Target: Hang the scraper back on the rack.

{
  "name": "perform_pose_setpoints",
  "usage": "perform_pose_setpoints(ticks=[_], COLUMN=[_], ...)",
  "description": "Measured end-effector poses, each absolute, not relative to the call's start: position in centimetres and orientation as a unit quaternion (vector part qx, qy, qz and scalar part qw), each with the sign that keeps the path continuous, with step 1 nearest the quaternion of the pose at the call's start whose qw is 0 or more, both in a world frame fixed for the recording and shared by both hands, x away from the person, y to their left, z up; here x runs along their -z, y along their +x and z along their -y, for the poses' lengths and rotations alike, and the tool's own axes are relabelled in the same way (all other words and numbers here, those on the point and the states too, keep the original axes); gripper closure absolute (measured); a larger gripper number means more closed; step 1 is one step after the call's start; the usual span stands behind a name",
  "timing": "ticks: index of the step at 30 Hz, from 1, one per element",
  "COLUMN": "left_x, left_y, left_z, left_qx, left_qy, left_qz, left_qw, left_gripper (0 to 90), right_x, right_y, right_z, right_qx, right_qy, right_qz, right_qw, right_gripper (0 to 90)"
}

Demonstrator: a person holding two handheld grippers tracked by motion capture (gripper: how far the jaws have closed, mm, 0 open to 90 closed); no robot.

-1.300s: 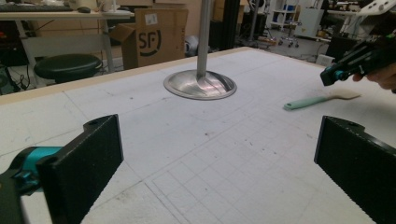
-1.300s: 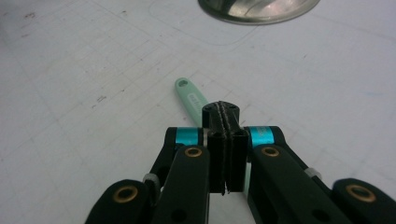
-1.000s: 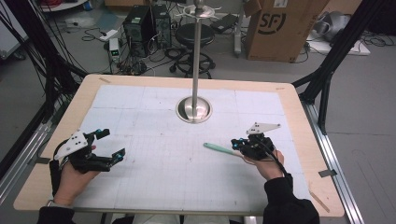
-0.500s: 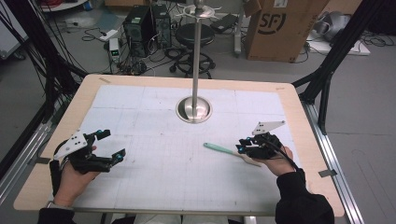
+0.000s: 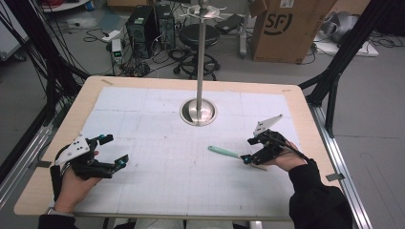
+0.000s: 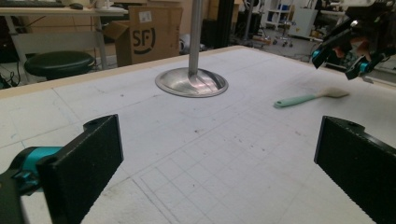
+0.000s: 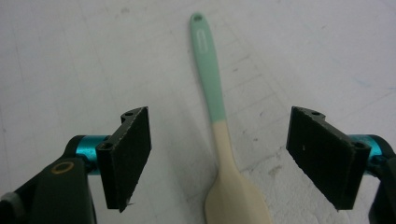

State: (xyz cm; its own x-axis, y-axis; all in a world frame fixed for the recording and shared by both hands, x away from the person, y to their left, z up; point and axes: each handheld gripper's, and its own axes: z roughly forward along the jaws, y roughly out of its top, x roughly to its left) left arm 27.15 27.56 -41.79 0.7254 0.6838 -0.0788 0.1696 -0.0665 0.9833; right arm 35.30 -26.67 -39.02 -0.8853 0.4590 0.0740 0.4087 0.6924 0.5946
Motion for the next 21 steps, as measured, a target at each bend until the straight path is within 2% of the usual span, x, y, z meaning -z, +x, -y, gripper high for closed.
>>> perform_pose_setpoints(ticks=[9,14,16,19,21], left_x=[42.0,42.1,42.1,42.1,42.1], left_y=[26.6,26.6,26.6,26.5,26.5], left_z=[-27.8,-28.0,-28.1,-28.1,-28.1], left_qx=[-0.210,-0.208,-0.209,-0.210,-0.210], left_qy=[0.701,0.700,0.700,0.701,0.700], left_qz=[-0.308,-0.312,-0.312,-0.312,-0.313], left_qw=[0.608,0.608,0.607,0.606,0.606], left_gripper=[1.7,1.7,1.7,1.7,1.7], right_x=[39.9,40.7,40.9,41.0,41.0], right_y=[36.5,37.0,37.2,37.4,37.6], right_z=[24.7,23.4,23.0,22.6,22.3], right_qx=[-0.221,-0.165,-0.148,-0.128,-0.115], right_qy=[0.203,0.184,0.180,0.157,0.146], right_qz=[-0.954,-0.969,-0.972,-0.979,-0.983], right_qw=[0.022,0.020,0.016,0.007,0.005], right_gripper=[11.1,11.7,17.4,33.0,39.2])
